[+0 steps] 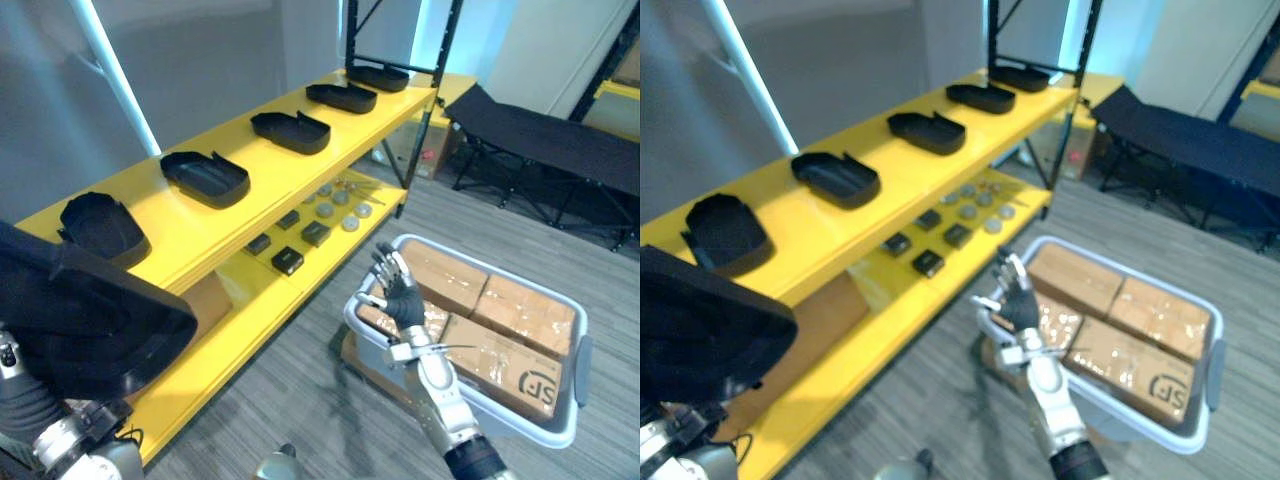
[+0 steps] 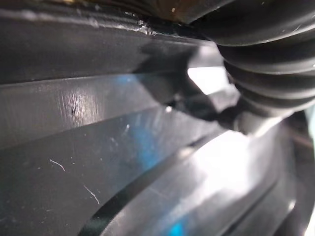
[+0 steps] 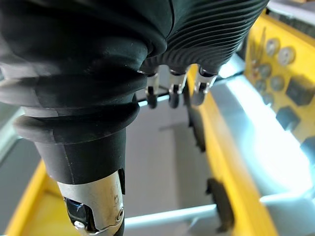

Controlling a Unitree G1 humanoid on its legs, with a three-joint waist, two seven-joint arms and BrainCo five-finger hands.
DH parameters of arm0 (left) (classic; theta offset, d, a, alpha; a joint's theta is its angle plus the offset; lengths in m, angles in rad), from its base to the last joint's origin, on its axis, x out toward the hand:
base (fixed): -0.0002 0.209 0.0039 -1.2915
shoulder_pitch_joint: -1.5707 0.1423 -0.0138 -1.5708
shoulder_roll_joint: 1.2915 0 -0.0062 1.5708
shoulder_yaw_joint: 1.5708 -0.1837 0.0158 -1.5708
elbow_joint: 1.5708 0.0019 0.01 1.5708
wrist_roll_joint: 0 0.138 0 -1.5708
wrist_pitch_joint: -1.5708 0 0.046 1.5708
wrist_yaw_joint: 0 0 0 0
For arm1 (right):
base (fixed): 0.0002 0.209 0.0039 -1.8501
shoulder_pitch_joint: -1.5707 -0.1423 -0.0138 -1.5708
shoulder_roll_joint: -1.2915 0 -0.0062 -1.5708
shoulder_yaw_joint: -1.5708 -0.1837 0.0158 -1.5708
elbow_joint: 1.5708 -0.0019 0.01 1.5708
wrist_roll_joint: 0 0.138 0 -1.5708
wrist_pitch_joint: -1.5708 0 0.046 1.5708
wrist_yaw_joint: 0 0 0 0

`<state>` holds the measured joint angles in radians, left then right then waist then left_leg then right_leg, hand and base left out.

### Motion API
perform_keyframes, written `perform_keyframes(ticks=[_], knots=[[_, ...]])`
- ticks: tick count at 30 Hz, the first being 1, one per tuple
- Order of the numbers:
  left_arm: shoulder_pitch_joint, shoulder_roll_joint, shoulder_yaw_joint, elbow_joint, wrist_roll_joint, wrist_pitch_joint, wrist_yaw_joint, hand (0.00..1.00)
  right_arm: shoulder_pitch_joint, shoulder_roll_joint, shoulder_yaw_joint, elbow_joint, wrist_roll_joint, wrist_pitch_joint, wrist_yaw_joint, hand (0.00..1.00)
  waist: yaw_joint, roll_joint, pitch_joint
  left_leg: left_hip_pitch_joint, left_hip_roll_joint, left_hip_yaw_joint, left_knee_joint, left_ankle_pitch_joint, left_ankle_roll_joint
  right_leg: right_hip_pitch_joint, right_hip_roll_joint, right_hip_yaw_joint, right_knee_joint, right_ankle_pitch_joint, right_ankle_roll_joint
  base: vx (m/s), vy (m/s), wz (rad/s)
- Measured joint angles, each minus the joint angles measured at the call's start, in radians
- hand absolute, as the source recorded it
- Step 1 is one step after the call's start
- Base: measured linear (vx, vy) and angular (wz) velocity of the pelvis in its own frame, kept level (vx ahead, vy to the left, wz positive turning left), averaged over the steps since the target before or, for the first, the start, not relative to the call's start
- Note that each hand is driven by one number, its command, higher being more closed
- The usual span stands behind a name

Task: Walk over and take plastic housings, then place them on the shelf

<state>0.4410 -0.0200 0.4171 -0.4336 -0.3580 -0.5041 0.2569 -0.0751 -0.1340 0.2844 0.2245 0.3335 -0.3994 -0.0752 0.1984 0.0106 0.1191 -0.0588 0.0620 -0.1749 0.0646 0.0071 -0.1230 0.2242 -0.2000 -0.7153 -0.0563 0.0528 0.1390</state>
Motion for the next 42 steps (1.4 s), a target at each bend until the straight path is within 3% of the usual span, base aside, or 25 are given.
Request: perform_keyframes(ticks=[1,3,4,6,11,14,16,17,19,23,27,31,33,34,35,36,37,38,39,40,41,42], knots=[[-0.002,0.001,-0.003,0.000,-0.032,0.005,-0.049,1.00,0.021,0.001,-0.032,-0.001,-0.015,0.014,-0.023,0.00,-0.021,-0.003,0.010,-0.013,0.020,0.086,0.006,-0.006,0.043,0.024,-0.010,-0.059,0.018,-0.013,0.007,-0.01,-0.002,1.40],[-0.005,0.001,-0.022,0.002,-0.094,0.004,-0.137,1.00,0.076,-0.022,-0.089,-0.027,-0.036,0.018,-0.061,0.00,-0.051,0.005,0.029,-0.032,0.078,0.288,0.030,0.039,0.044,0.066,-0.028,-0.153,0.058,-0.033,0.023,0.02,0.043,1.53],[-0.001,0.000,-0.040,0.002,-0.121,0.003,-0.156,1.00,0.101,-0.033,-0.106,-0.037,-0.038,0.018,-0.064,0.00,-0.043,0.013,0.034,-0.033,0.080,0.316,0.031,0.056,0.024,0.070,-0.041,-0.170,0.073,-0.040,0.032,0.04,0.125,0.76],[0.021,0.000,-0.045,0.001,-0.176,-0.002,-0.164,1.00,0.113,-0.038,-0.125,-0.036,-0.070,0.016,-0.062,0.00,-0.028,0.013,0.057,-0.037,0.052,0.320,0.028,0.062,0.030,0.063,-0.070,-0.161,0.083,-0.042,0.031,0.03,0.163,0.21],[0.018,0.000,-0.061,0.001,-0.187,0.004,-0.163,1.00,0.112,-0.009,-0.125,-0.064,-0.074,-0.020,-0.009,0.00,-0.034,-0.010,0.090,-0.046,0.050,0.347,0.049,0.050,0.044,0.034,-0.090,-0.114,0.103,-0.050,0.020,-0.02,0.085,-0.14],[0.006,0.004,-0.096,0.001,-0.186,0.020,-0.164,1.00,0.113,-0.008,-0.124,-0.088,-0.076,-0.026,-0.008,0.00,-0.052,-0.016,0.100,-0.057,0.050,0.347,0.053,0.044,0.052,0.009,-0.101,-0.086,0.141,-0.086,0.020,-0.03,0.022,-0.03],[-0.015,0.008,-0.126,0.002,-0.186,0.029,-0.181,1.00,0.118,-0.009,-0.125,-0.092,-0.096,-0.026,-0.022,0.00,-0.058,-0.013,0.106,-0.077,0.047,0.317,0.060,0.046,0.053,-0.026,-0.087,0.010,0.190,-0.148,0.018,-0.08,-0.003,0.44],[-0.033,0.015,-0.148,0.003,-0.185,0.029,-0.203,1.00,0.133,-0.008,-0.125,-0.106,-0.096,-0.026,-0.036,0.00,-0.079,-0.010,0.119,-0.091,0.034,0.267,0.068,0.050,0.054,-0.042,-0.061,0.109,0.227,-0.202,0.005,-0.11,-0.037,0.84],[-0.066,0.025,-0.169,0.007,-0.184,0.026,-0.231,1.00,0.153,-0.009,-0.125,-0.117,-0.093,-0.027,-0.040,0.00,-0.098,-0.014,0.123,-0.107,0.008,0.207,0.053,0.075,0.049,-0.075,-0.059,0.178,0.298,-0.271,-0.011,-0.11,-0.056,1.10],[-0.119,0.053,-0.211,0.048,-0.161,0.012,-0.214,1.00,0.140,-0.020,-0.146,-0.127,-0.113,-0.027,-0.045,0.00,-0.101,0.009,0.177,-0.114,-0.006,0.127,0.015,0.134,0.029,-0.086,-0.059,0.169,0.390,-0.320,0.006,-0.05,-0.073,0.61],[-0.105,0.054,-0.226,0.048,-0.128,0.000,-0.202,1.00,0.167,-0.020,-0.151,-0.128,-0.112,-0.030,-0.028,0.00,-0.101,0.004,0.187,-0.090,-0.011,0.109,0.014,0.133,0.024,-0.062,-0.068,0.158,0.419,-0.359,0.003,-0.04,-0.060,0.14],[-0.108,0.058,-0.216,0.046,-0.057,-0.004,-0.205,1.00,0.183,0.003,-0.156,-0.128,-0.112,-0.037,-0.034,0.00,-0.097,-0.023,0.195,-0.084,-0.042,0.105,0.083,0.076,0.033,-0.012,-0.106,0.141,0.433,-0.401,0.011,0.01,0.014,0.10],[-0.109,0.076,-0.190,0.037,-0.036,-0.003,-0.221,1.00,0.187,0.027,-0.157,-0.128,-0.112,-0.041,-0.037,0.00,-0.088,-0.064,0.173,-0.103,-0.076,0.136,0.153,0.016,0.073,0.000,-0.144,0.141,0.427,-0.406,0.031,0.11,0.080,-0.06],[-0.111,0.087,-0.186,0.032,-0.019,-0.003,-0.217,1.00,0.188,0.032,-0.159,-0.129,-0.114,-0.047,-0.038,0.00,-0.088,-0.070,0.168,-0.101,-0.085,0.142,0.172,-0.009,0.084,0.005,-0.151,0.144,0.455,-0.387,0.042,0.19,0.113,0.03],[-0.126,0.098,-0.182,0.031,0.017,-0.002,-0.210,1.00,0.181,0.028,-0.168,-0.129,-0.122,-0.063,-0.041,0.00,-0.091,-0.065,0.165,-0.108,-0.093,0.141,0.217,-0.047,0.070,-0.051,-0.175,0.229,0.587,-0.357,-0.018,0.21,0.173,0.15],[-0.131,0.102,-0.185,0.028,0.047,0.001,-0.204,1.00,0.175,0.031,-0.174,-0.129,-0.126,-0.066,-0.044,0.00,-0.104,-0.051,0.157,-0.112,-0.091,0.127,0.247,-0.083,0.083,-0.139,-0.175,0.332,0.730,-0.273,-0.150,0.14,0.191,0.19],[-0.130,0.107,-0.186,0.021,0.058,0.005,-0.197,1.00,0.173,0.031,-0.176,-0.130,-0.133,-0.068,-0.044,0.00,-0.110,-0.046,0.154,-0.102,-0.089,0.122,0.245,-0.093,0.090,-0.184,-0.176,0.373,0.804,-0.204,-0.197,0.17,0.211,0.27],[-0.131,0.134,-0.189,0.015,0.065,0.009,-0.179,1.00,0.173,0.033,-0.184,-0.129,-0.137,-0.075,-0.037,0.00,-0.128,-0.038,0.151,-0.071,-0.086,0.098,0.212,-0.091,0.096,-0.257,-0.178,0.434,0.922,-0.152,-0.174,0.22,0.136,0.45],[-0.148,0.168,-0.193,0.015,0.065,0.016,-0.153,1.00,0.172,0.042,-0.186,-0.138,-0.145,-0.084,-0.029,0.00,-0.149,-0.040,0.146,-0.051,-0.080,0.062,0.181,-0.088,0.106,-0.304,-0.131,0.470,0.905,-0.272,-0.133,0.24,0.098,0.54],[-0.162,0.170,-0.194,0.016,0.064,0.022,-0.144,1.00,0.169,0.041,-0.188,-0.147,-0.152,-0.088,-0.026,0.00,-0.156,-0.041,0.146,-0.043,-0.077,0.048,0.169,-0.089,0.107,-0.320,-0.101,0.486,0.856,-0.308,-0.132,0.23,0.039,0.69],[-0.205,0.172,-0.196,0.024,0.063,0.029,-0.130,1.00,0.167,0.040,-0.207,-0.179,-0.153,-0.100,-0.012,0.00,-0.161,-0.041,0.145,-0.041,-0.075,0.017,0.159,-0.092,0.111,-0.352,-0.029,0.526,0.729,-0.334,-0.129,0.18,0.033,0.60],[-0.227,0.172,-0.200,0.035,0.063,0.030,-0.125,1.00,0.167,0.039,-0.219,-0.198,-0.153,-0.106,-0.011,0.00,-0.163,-0.040,0.145,-0.040,-0.075,-0.001,0.153,-0.092,0.111,-0.368,0.004,0.553,0.662,-0.333,-0.126,0.22,0.015,0.93]])
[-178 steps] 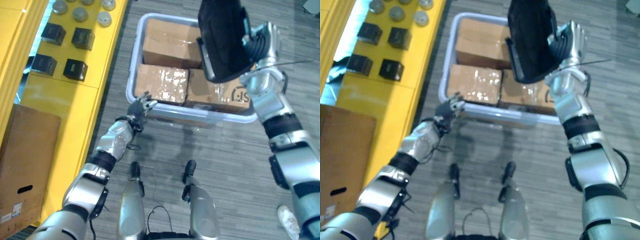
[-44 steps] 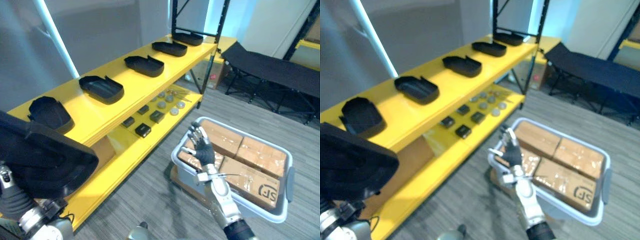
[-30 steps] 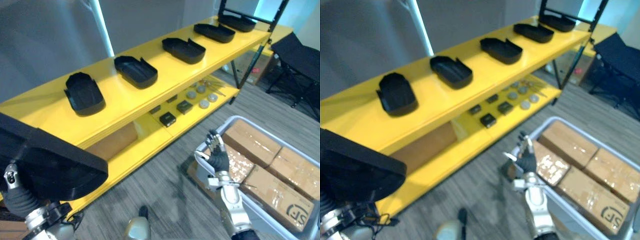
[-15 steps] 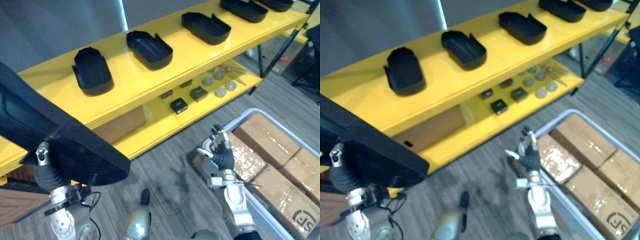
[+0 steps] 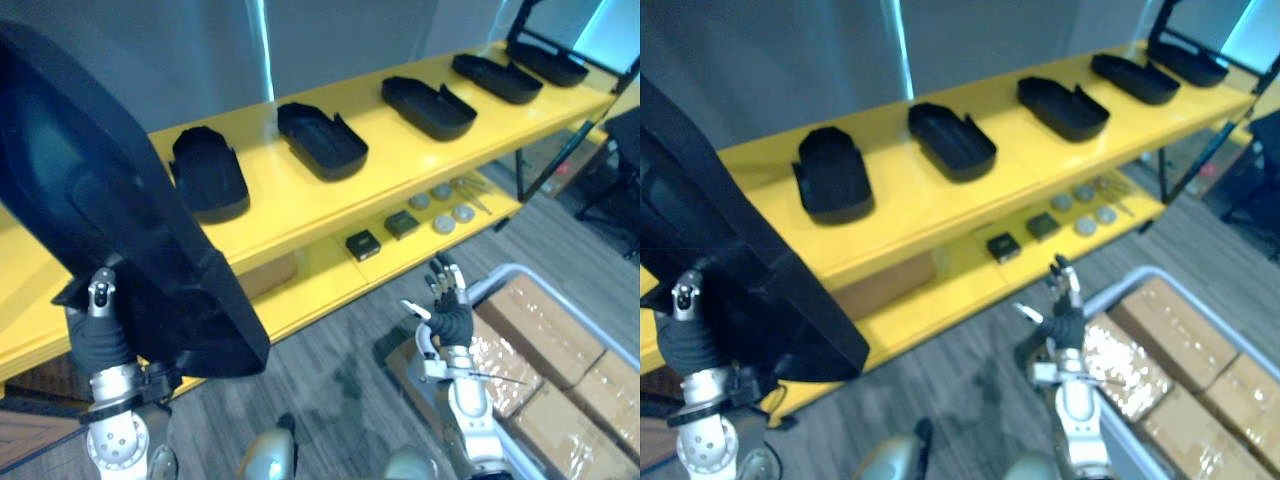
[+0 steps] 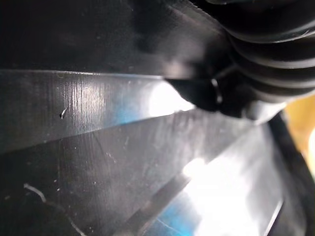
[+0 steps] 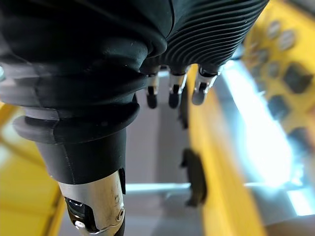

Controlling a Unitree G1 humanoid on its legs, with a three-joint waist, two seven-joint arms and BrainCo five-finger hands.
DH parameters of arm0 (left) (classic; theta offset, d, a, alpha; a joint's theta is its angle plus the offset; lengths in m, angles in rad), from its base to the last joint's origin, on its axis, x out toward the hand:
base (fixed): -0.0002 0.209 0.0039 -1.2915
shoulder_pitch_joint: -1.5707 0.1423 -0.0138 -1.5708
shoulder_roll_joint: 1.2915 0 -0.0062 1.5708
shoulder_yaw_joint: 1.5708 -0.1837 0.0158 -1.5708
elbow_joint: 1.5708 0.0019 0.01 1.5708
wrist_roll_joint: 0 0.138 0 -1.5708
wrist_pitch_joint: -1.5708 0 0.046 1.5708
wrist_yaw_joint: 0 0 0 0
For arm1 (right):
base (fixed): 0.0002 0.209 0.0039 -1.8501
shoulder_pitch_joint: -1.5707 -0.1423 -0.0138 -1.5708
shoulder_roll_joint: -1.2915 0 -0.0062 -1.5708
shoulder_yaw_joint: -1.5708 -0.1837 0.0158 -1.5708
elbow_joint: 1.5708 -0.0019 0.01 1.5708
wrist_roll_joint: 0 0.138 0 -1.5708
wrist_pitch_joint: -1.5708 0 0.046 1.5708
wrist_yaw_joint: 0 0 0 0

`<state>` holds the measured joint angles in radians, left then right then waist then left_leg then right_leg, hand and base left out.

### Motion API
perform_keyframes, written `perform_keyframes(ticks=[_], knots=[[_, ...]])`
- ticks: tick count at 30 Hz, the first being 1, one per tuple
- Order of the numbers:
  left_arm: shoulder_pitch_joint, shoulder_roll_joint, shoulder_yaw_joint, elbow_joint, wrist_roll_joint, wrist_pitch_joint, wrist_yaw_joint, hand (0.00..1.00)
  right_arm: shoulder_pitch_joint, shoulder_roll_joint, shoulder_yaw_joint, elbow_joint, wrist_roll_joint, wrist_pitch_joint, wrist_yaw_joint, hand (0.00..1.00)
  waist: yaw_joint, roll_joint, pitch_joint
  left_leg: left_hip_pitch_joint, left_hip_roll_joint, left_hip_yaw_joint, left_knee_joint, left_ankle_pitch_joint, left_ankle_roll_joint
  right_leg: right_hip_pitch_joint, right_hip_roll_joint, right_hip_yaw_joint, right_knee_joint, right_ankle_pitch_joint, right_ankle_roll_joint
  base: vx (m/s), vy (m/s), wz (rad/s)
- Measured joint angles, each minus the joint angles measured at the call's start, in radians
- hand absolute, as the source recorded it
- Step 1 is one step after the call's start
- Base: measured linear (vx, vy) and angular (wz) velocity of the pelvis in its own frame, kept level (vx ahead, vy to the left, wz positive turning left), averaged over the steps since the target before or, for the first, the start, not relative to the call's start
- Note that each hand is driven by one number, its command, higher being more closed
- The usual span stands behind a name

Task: Walk over and take plastic housings, then place them on the shelf

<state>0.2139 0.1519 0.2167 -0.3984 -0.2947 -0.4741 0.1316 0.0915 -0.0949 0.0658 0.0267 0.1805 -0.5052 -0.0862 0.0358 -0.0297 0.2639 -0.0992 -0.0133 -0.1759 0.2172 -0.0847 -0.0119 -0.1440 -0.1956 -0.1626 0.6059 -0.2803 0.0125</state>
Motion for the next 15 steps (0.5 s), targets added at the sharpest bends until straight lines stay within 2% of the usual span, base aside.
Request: perform_keyframes(ticks=[1,2,3,4,5,6,7,8,9,10,11,12,13,15], knots=[[-0.035,-0.008,-0.014,0.022,0.001,0.004,0.016,1.00,-0.003,-0.005,-0.012,-0.034,0.000,-0.006,-0.007,0.00,-0.007,0.001,0.001,0.000,-0.001,-0.037,-0.001,0.004,-0.007,-0.021,0.057,0.048,-0.111,0.014,0.020,0.23,-0.038,1.13],[-0.043,-0.009,-0.033,0.035,0.000,0.009,0.031,1.00,-0.004,-0.010,-0.014,-0.064,-0.001,-0.012,-0.023,0.00,-0.013,-0.010,-0.006,0.004,-0.011,-0.073,0.001,0.002,-0.013,-0.028,0.079,0.064,-0.193,0.042,0.034,0.24,-0.063,1.19],[-0.039,-0.008,-0.042,0.037,0.000,0.012,0.038,1.00,-0.005,-0.013,-0.015,-0.077,-0.002,-0.018,-0.031,0.00,-0.013,-0.015,-0.009,0.008,-0.021,-0.093,0.001,-0.003,-0.018,-0.027,0.078,0.063,-0.227,0.064,0.029,0.32,-0.176,1.22],[-0.029,-0.008,-0.052,0.037,0.000,0.019,0.043,1.00,-0.019,-0.021,-0.014,-0.098,-0.003,-0.028,-0.050,0.00,-0.013,-0.038,-0.023,0.012,-0.051,-0.118,0.003,-0.011,-0.030,-0.014,0.072,0.059,-0.284,0.136,0.014,0.32,-0.236,1.25],[-0.010,-0.025,-0.072,0.048,-0.001,0.021,0.049,1.00,-0.052,-0.049,-0.015,-0.099,-0.011,-0.040,-0.074,0.00,-0.013,-0.020,-0.029,0.012,-0.047,-0.124,0.008,-0.021,-0.043,0.015,0.071,0.043,-0.305,0.188,0.046,0.32,-0.240,1.19],[0.008,-0.038,-0.081,0.048,-0.001,0.024,0.050,1.00,-0.067,-0.066,-0.015,-0.099,-0.018,-0.040,-0.091,0.00,-0.007,-0.003,-0.039,0.008,-0.033,-0.110,0.007,-0.026,-0.047,0.034,0.080,0.023,-0.330,0.189,0.043,0.23,-0.179,0.87],[0.039,-0.064,-0.084,0.048,-0.005,0.025,0.049,1.00,-0.102,-0.097,-0.017,-0.098,-0.031,-0.040,-0.116,0.00,0.012,0.025,-0.050,0.009,-0.008,-0.089,0.002,-0.030,-0.049,0.067,0.097,-0.006,-0.372,0.196,0.033,0.22,-0.138,0.67],[0.058,-0.080,-0.083,0.049,-0.008,0.025,0.048,1.00,-0.129,-0.116,-0.028,-0.098,-0.041,-0.039,-0.132,0.00,0.015,0.047,-0.060,0.008,0.013,-0.042,-0.001,-0.028,-0.050,0.100,0.107,-0.042,-0.398,0.198,0.029,0.20,-0.131,0.67],[0.060,-0.086,-0.084,0.049,-0.009,0.025,0.048,1.00,-0.138,-0.120,-0.042,-0.098,-0.050,-0.039,-0.139,0.00,0.013,0.054,-0.063,0.008,0.025,0.002,-0.006,-0.026,-0.053,0.118,0.108,-0.065,-0.407,0.197,0.026,0.17,-0.100,0.92],[0.056,-0.091,-0.084,0.049,-0.010,0.023,0.044,1.00,-0.146,-0.122,-0.077,-0.101,-0.060,-0.039,-0.159,0.00,0.004,0.063,-0.068,0.010,0.050,0.113,-0.019,-0.014,-0.052,0.150,0.106,-0.103,-0.414,0.190,0.016,0.13,-0.068,0.98],[0.048,-0.091,-0.085,0.049,-0.010,0.020,0.033,1.00,-0.143,-0.124,-0.120,-0.105,-0.071,-0.039,-0.182,0.00,0.000,0.068,-0.071,0.008,0.081,0.240,-0.026,0.004,-0.034,0.168,0.102,-0.138,-0.411,0.182,0.006,0.11,-0.057,0.92],[0.045,-0.092,-0.087,0.049,-0.010,0.015,0.031,1.00,-0.142,-0.125,-0.138,-0.105,-0.076,-0.039,-0.195,0.00,0.001,0.069,-0.072,0.010,0.089,0.290,-0.029,0.017,-0.028,0.169,0.099,-0.146,-0.402,0.176,0.005,0.08,-0.021,0.73],[0.040,-0.090,-0.093,0.049,-0.011,0.007,0.028,1.00,-0.141,-0.125,-0.168,-0.108,-0.079,-0.039,-0.217,0.00,0.001,0.067,-0.071,0.008,0.077,0.323,-0.029,0.040,-0.015,0.164,0.086,-0.159,-0.379,0.160,0.003,0.06,0.009,0.55],[0.043,-0.090,-0.116,0.049,-0.010,-0.006,0.026,1.00,-0.133,-0.125,-0.207,-0.141,-0.096,-0.040,-0.244,0.00,-0.001,0.064,-0.070,0.009,0.054,0.308,-0.053,0.047,-0.014,0.160,0.064,-0.169,-0.362,0.133,0.010,0.04,0.030,0.44]])
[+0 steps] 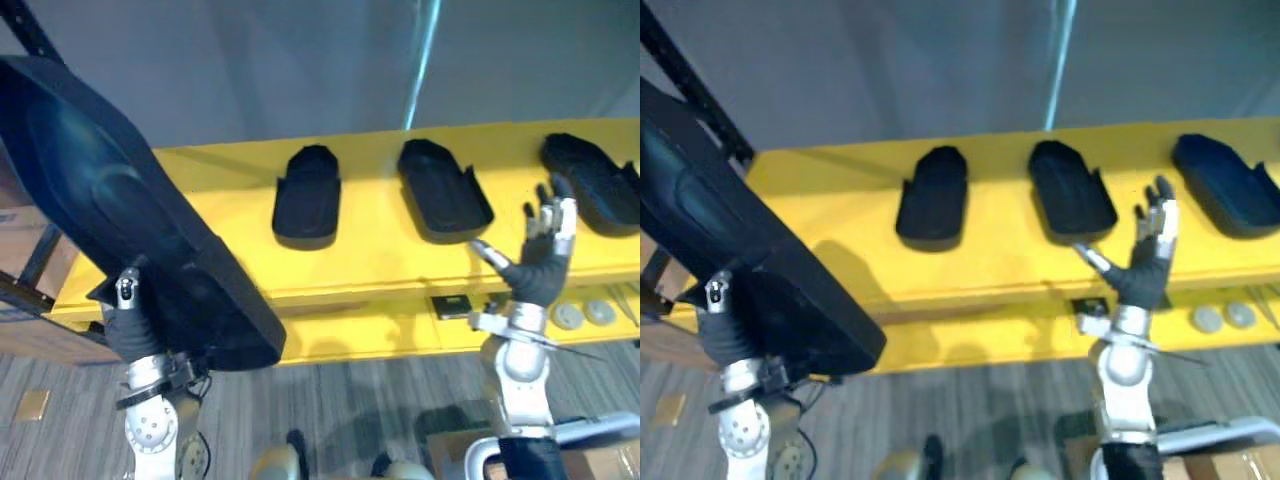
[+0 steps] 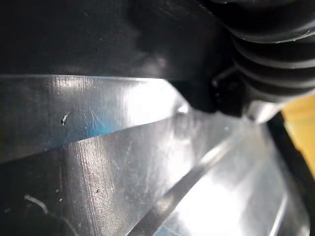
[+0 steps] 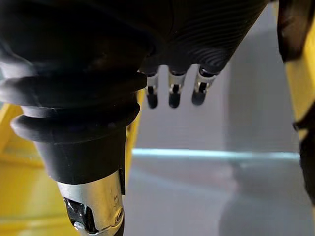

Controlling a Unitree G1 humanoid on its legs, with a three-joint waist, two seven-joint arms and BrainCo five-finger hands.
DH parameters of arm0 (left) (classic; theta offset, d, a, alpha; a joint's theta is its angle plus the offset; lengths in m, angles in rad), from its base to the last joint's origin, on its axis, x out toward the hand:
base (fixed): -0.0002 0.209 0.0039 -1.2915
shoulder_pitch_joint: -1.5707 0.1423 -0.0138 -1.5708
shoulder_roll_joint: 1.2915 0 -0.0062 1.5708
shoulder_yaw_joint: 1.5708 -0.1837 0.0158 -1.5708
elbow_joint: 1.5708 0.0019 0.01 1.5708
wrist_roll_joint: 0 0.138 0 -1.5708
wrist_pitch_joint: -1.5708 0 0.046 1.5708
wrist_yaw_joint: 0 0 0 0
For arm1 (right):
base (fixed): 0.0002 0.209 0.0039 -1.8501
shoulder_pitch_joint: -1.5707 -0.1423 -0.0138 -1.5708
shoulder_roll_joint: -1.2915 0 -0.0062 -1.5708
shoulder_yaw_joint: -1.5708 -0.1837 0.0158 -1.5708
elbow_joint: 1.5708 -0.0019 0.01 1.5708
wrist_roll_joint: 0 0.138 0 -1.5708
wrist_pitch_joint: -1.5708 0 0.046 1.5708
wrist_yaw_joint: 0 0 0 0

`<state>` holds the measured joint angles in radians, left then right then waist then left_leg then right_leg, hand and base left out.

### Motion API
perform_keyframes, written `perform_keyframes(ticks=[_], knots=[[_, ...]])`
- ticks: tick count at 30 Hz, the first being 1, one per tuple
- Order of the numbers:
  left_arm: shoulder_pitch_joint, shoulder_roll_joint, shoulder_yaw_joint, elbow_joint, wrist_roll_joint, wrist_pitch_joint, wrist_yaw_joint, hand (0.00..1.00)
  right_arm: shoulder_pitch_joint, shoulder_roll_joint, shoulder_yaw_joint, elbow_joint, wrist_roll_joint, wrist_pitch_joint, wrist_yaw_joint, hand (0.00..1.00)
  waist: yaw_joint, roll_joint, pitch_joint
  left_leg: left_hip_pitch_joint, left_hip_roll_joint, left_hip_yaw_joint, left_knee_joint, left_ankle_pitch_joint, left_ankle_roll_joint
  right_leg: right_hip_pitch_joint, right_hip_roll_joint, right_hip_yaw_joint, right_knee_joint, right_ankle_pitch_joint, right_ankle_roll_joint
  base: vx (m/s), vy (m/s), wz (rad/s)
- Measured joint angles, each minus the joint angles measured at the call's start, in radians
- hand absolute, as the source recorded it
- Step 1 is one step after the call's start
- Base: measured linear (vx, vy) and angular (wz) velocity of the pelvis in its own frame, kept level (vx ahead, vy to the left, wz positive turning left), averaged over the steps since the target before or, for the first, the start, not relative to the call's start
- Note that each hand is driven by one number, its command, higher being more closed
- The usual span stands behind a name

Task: Walk over and take plastic housings, then place them on the shelf

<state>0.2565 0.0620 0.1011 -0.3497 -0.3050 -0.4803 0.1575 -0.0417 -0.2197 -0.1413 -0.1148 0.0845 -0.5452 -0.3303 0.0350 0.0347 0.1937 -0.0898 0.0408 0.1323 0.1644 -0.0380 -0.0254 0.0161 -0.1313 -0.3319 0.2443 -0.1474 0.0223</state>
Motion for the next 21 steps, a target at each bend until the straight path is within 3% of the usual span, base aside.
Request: perform_keyframes(ticks=[3,8,11,13,15,17,18,20,21], knots=[[0.005,-0.002,-0.005,-0.001,-0.007,0.000,-0.030,1.00,0.038,0.035,-0.042,-0.054,-0.014,-0.025,-0.024,0.00,-0.015,-0.001,0.000,0.055,-0.030,-0.026,-0.139,0.068,-0.002,0.018,-0.018,-0.028,-0.022,-0.007,0.016,0.02,0.020,0.33],[0.026,0.002,-0.014,-0.001,-0.037,0.011,-0.097,1.00,0.146,0.123,-0.041,-0.082,-0.020,-0.025,-0.037,0.00,-0.028,-0.005,-0.001,0.103,-0.039,-0.008,-0.198,0.077,0.001,0.059,-0.016,-0.019,-0.064,0.009,0.039,0.00,0.016,-0.08],[0.046,0.007,-0.038,0.003,-0.039,0.031,-0.079,1.00,0.176,0.142,0.005,-0.080,-0.020,-0.026,-0.015,0.00,-0.036,-0.009,0.002,0.089,-0.038,0.019,-0.166,0.049,0.014,0.052,-0.016,0.006,-0.071,0.013,0.044,0.00,0.040,-0.16],[0.048,0.005,-0.048,0.023,-0.039,0.031,-0.068,1.00,0.184,0.141,0.026,-0.067,-0.020,-0.028,0.003,0.00,-0.039,-0.005,0.007,0.024,-0.024,0.018,-0.028,-0.010,0.015,0.044,-0.014,0.013,-0.059,0.005,0.038,0.01,0.045,-0.14],[0.048,0.005,-0.047,0.050,-0.039,0.030,-0.051,1.00,0.183,0.140,0.038,-0.042,-0.021,-0.028,0.003,0.00,-0.039,-0.006,0.021,0.001,-0.014,0.024,0.049,-0.029,0.009,0.036,-0.018,0.029,-0.027,-0.005,0.041,0.00,0.042,-0.08],[0.045,-0.005,-0.047,0.079,-0.039,0.026,-0.047,1.00,0.174,0.131,0.024,-0.022,-0.016,-0.032,0.012,0.00,-0.049,-0.053,0.054,-0.060,-0.019,0.025,0.198,-0.049,-0.006,0.031,-0.088,0.029,0.005,-0.015,0.049,-0.05,0.093,0.03],[0.045,-0.004,-0.048,0.084,-0.038,0.022,-0.047,1.00,0.171,0.132,0.017,-0.022,-0.011,-0.035,0.021,0.00,-0.049,-0.055,0.056,-0.079,0.007,0.026,0.249,-0.060,0.009,0.031,-0.104,0.034,0.015,-0.018,0.051,-0.06,0.114,-0.08],[0.039,-0.004,-0.047,0.101,-0.031,-0.001,-0.040,1.00,0.154,0.109,0.017,-0.023,0.013,-0.046,0.032,0.00,-0.054,-0.078,0.068,-0.108,0.130,-0.010,0.297,-0.048,-0.009,0.014,-0.183,0.071,0.084,-0.052,0.078,-0.02,0.214,-0.24],[0.035,-0.004,-0.047,0.102,-0.030,-0.004,-0.040,1.00,0.149,0.091,0.017,-0.022,0.029,-0.047,0.039,0.00,-0.054,-0.081,0.070,-0.110,0.152,-0.046,0.288,-0.042,-0.016,-0.001,-0.219,0.095,0.115,-0.068,0.097,-0.01,0.317,-0.37]])
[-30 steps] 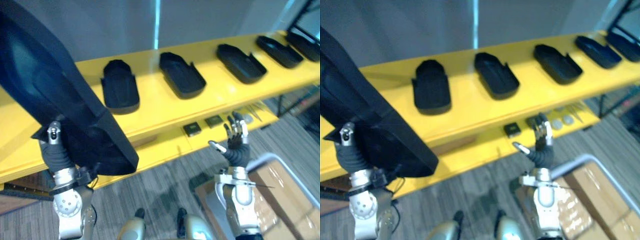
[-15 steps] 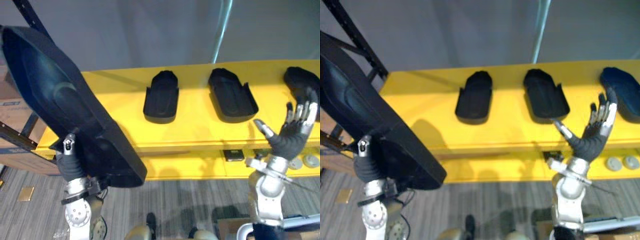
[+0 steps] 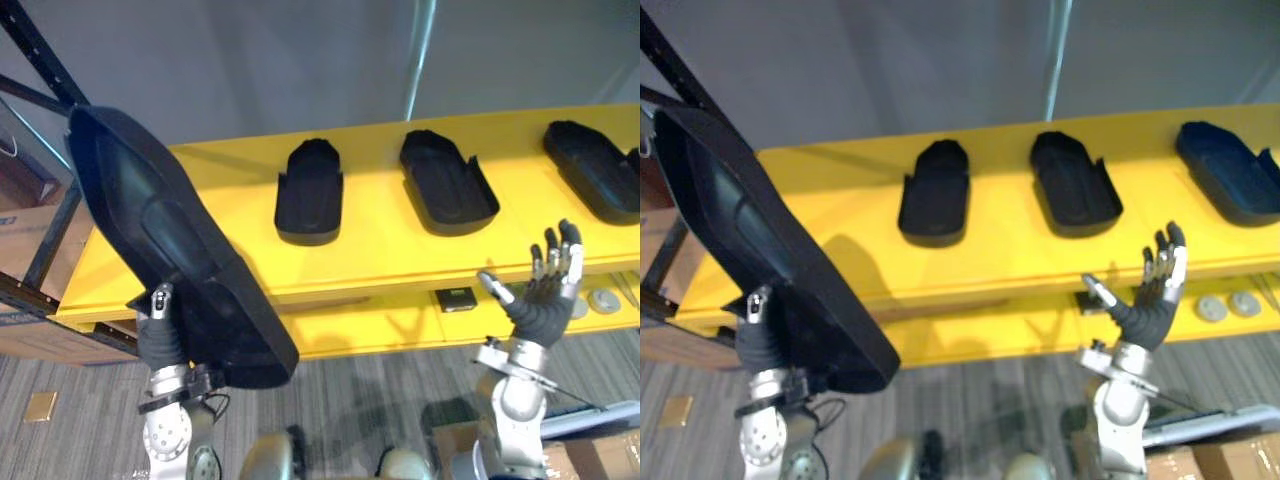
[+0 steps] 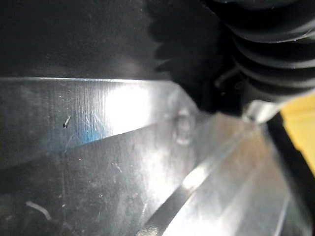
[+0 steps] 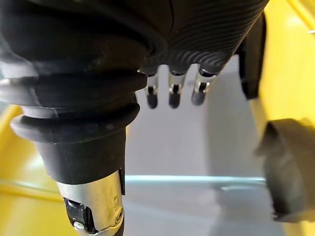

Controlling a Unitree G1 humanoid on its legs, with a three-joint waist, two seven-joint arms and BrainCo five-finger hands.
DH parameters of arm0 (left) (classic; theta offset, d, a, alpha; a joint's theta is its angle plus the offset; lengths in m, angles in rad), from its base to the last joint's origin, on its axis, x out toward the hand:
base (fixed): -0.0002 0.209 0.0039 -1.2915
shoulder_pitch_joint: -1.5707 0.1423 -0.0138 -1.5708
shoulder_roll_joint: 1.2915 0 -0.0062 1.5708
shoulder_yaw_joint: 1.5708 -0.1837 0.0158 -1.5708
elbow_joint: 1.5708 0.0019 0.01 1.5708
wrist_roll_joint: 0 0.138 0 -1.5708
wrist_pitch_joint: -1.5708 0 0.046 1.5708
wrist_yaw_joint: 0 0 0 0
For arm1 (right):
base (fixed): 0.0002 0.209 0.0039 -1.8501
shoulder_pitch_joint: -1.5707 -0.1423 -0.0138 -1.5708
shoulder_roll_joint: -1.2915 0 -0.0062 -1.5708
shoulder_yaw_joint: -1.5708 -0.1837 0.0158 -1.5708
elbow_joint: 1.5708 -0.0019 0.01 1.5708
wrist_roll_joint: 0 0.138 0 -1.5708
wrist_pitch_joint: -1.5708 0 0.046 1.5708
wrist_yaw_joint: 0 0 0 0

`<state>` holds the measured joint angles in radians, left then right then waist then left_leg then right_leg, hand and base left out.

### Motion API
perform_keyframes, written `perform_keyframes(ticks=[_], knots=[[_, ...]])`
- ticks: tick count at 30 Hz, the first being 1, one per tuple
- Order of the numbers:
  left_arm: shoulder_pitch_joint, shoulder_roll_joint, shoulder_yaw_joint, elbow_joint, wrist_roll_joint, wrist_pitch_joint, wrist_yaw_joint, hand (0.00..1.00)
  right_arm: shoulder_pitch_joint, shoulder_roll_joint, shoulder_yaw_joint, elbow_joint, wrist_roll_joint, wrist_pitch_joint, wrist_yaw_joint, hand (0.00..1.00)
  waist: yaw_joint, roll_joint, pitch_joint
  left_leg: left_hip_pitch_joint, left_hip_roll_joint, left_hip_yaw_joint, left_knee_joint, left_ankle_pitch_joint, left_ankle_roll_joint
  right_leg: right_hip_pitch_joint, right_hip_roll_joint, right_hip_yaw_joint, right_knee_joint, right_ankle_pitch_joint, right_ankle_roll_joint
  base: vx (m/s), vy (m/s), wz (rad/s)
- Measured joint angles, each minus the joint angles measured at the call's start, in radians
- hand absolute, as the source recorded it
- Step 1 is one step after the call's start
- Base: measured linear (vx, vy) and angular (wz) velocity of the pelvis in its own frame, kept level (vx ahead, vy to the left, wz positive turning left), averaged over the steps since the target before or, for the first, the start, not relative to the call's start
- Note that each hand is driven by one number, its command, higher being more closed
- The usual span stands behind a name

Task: Walk over and take plastic housings, then place them on the shelf

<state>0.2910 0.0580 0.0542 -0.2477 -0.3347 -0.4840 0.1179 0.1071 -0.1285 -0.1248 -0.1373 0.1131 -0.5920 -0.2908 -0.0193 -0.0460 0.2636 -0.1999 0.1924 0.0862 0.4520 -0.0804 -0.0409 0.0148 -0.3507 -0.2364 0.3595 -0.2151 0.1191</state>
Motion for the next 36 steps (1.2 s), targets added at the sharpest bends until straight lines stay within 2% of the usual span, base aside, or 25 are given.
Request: perform_keyframes(ticks=[2,4,5,6,7,8,9,10,11,12,13,14,16,17,20,25,28,31,33,36], knots=[[-0.008,0.001,0.006,0.001,0.025,-0.013,0.023,1.00,-0.017,-0.044,0.003,0.020,0.030,-0.002,0.009,0.00,0.002,0.009,-0.005,0.012,0.016,-0.064,0.000,0.012,-0.006,-0.042,-0.078,0.081,0.063,-0.027,0.066,0.01,0.453,-0.44],[-0.012,0.001,0.007,0.003,0.059,-0.018,0.040,1.00,-0.030,-0.067,0.003,0.061,0.037,-0.007,0.001,0.00,-0.010,0.056,-0.023,0.029,0.026,-0.086,0.009,0.028,-0.030,-0.057,-0.098,0.116,0.074,-0.032,0.112,0.03,0.622,-0.35],[-0.020,0.006,0.008,0.004,0.089,-0.028,0.057,1.00,-0.039,-0.073,0.007,0.097,0.034,-0.011,-0.026,0.00,-0.018,0.110,-0.037,0.056,0.030,-0.065,0.017,-0.047,-0.073,-0.044,-0.105,0.133,0.070,-0.025,0.156,0.04,0.764,-0.12],[-0.034,0.019,0.011,0.010,0.108,-0.030,0.069,1.00,-0.039,-0.052,0.009,0.113,0.031,-0.011,-0.047,0.00,-0.025,0.109,-0.041,0.072,0.016,-0.049,0.022,-0.143,-0.163,-0.023,-0.129,0.133,0.053,-0.007,0.163,0.04,0.621,0.04],[-0.056,0.032,0.010,0.022,0.119,-0.029,0.072,1.00,-0.039,-0.026,0.008,0.119,0.028,-0.012,-0.063,0.00,-0.029,0.100,-0.037,0.070,0.000,-0.041,0.043,-0.172,-0.189,-0.003,-0.149,0.140,0.028,0.023,0.161,0.06,0.570,0.05],[-0.079,0.061,0.011,0.044,0.118,-0.020,0.075,1.00,-0.039,0.020,0.025,0.129,0.019,-0.013,-0.080,0.00,-0.016,0.074,-0.031,0.055,-0.020,-0.019,0.088,-0.201,-0.158,0.007,-0.165,0.165,-0.034,0.136,0.145,0.03,0.631,-0.12],[-0.088,0.092,0.014,0.045,0.128,0.000,0.077,1.00,-0.039,0.045,0.046,0.129,-0.004,-0.021,-0.079,0.00,0.001,0.070,-0.032,0.032,-0.024,-0.013,0.105,-0.210,-0.141,0.004,-0.150,0.146,-0.095,0.270,0.084,0.04,0.735,-0.20],[-0.098,0.111,0.023,0.044,0.156,0.010,0.078,1.00,-0.043,0.054,0.051,0.127,-0.017,-0.031,-0.076,0.00,0.009,0.063,-0.036,0.028,-0.020,-0.001,0.089,-0.207,-0.121,-0.002,-0.142,0.101,-0.126,0.341,0.035,0.03,0.606,-0.08],[-0.102,0.130,0.041,0.043,0.182,0.015,0.078,1.00,-0.056,0.060,0.061,0.124,-0.031,-0.037,-0.073,0.00,0.014,0.059,-0.039,0.031,-0.011,0.006,0.060,-0.198,-0.105,-0.014,-0.115,0.068,-0.114,0.332,0.024,0.08,0.303,-0.01],[-0.102,0.142,0.059,0.043,0.187,0.026,0.076,1.00,-0.074,0.059,0.070,0.095,-0.050,-0.039,-0.070,0.00,0.013,0.045,-0.048,0.053,-0.012,0.006,0.011,-0.177,-0.082,-0.010,-0.041,0.061,-0.096,0.258,0.063,0.10,0.230,-0.01],[-0.103,0.152,0.065,0.043,0.186,0.031,0.077,1.00,-0.081,0.056,0.070,0.071,-0.064,-0.040,-0.069,0.00,0.013,0.037,-0.053,0.068,-0.016,0.011,-0.018,-0.163,-0.075,-0.005,-0.004,0.050,-0.095,0.217,0.074,0.12,0.159,0.08],[-0.112,0.151,0.080,0.040,0.188,0.037,0.086,1.00,-0.094,0.044,0.068,0.008,-0.085,-0.045,-0.069,0.00,0.012,0.034,-0.056,0.092,-0.030,0.011,-0.070,-0.136,-0.064,0.012,0.061,0.023,-0.114,0.150,0.060,0.09,0.121,0.12],[-0.132,0.129,0.081,0.020,0.202,0.061,0.118,1.00,-0.095,0.017,0.067,-0.072,-0.089,-0.055,-0.059,0.00,0.008,0.032,-0.076,0.093,-0.058,0.008,-0.130,-0.100,-0.054,0.032,0.121,0.003,-0.200,0.133,0.027,0.06,0.128,0.26],[-0.138,0.119,0.079,-0.007,0.225,0.079,0.145,1.00,-0.102,0.001,0.067,-0.099,-0.087,-0.060,-0.046,0.00,0.008,0.032,-0.080,0.091,-0.073,0.005,-0.146,-0.091,-0.053,0.051,0.123,-0.012,-0.249,0.150,0.010,0.03,0.124,0.27],[-0.134,0.116,0.077,-0.055,0.294,0.111,0.179,1.00,-0.115,-0.018,0.067,-0.111,-0.047,-0.055,-0.002,0.00,0.007,0.051,-0.083,0.086,-0.080,-0.014,-0.173,-0.064,-0.057,0.061,0.128,-0.016,-0.272,0.157,0.016,0.00,0.020,0.21],[-0.100,0.052,0.079,-0.099,0.315,0.117,0.176,1.00,-0.114,-0.052,0.065,-0.167,-0.030,-0.040,0.049,0.00,0.006,0.074,-0.095,0.140,-0.072,-0.049,-0.306,0.022,-0.076,0.090,0.150,-0.055,-0.273,0.144,-0.005,-0.03,-0.079,0.29],[-0.079,0.052,0.082,-0.119,0.320,0.126,0.137,1.00,-0.114,-0.063,0.064,-0.174,-0.028,-0.038,0.060,0.00,0.007,0.085,-0.102,0.170,-0.067,-0.051,-0.381,0.069,-0.082,0.093,0.158,-0.064,-0.273,0.139,-0.008,-0.06,-0.058,0.09],[-0.083,0.056,0.082,-0.127,0.327,0.173,0.094,1.00,-0.113,-0.064,0.065,-0.174,-0.029,-0.029,0.065,0.00,0.006,0.090,-0.105,0.186,-0.067,-0.050,-0.428,0.098,-0.083,0.091,0.158,-0.063,-0.263,0.129,-0.012,-0.07,-0.019,0.04],[-0.103,0.078,0.082,-0.117,0.345,0.244,0.077,1.00,-0.113,-0.069,0.067,-0.174,-0.006,-0.021,0.100,0.00,0.003,0.090,-0.105,0.201,-0.066,-0.044,-0.458,0.114,-0.079,0.089,0.158,-0.060,-0.259,0.127,-0.009,-0.04,-0.003,-0.01],[-0.162,0.138,0.082,-0.045,0.354,0.320,0.072,1.00,-0.114,-0.072,0.069,-0.174,0.056,-0.018,0.178,0.00,0.004,0.091,-0.105,0.220,-0.064,-0.027,-0.492,0.136,-0.083,0.074,0.158,-0.042,-0.248,0.127,-0.009,-0.02,0.002,-0.11]])
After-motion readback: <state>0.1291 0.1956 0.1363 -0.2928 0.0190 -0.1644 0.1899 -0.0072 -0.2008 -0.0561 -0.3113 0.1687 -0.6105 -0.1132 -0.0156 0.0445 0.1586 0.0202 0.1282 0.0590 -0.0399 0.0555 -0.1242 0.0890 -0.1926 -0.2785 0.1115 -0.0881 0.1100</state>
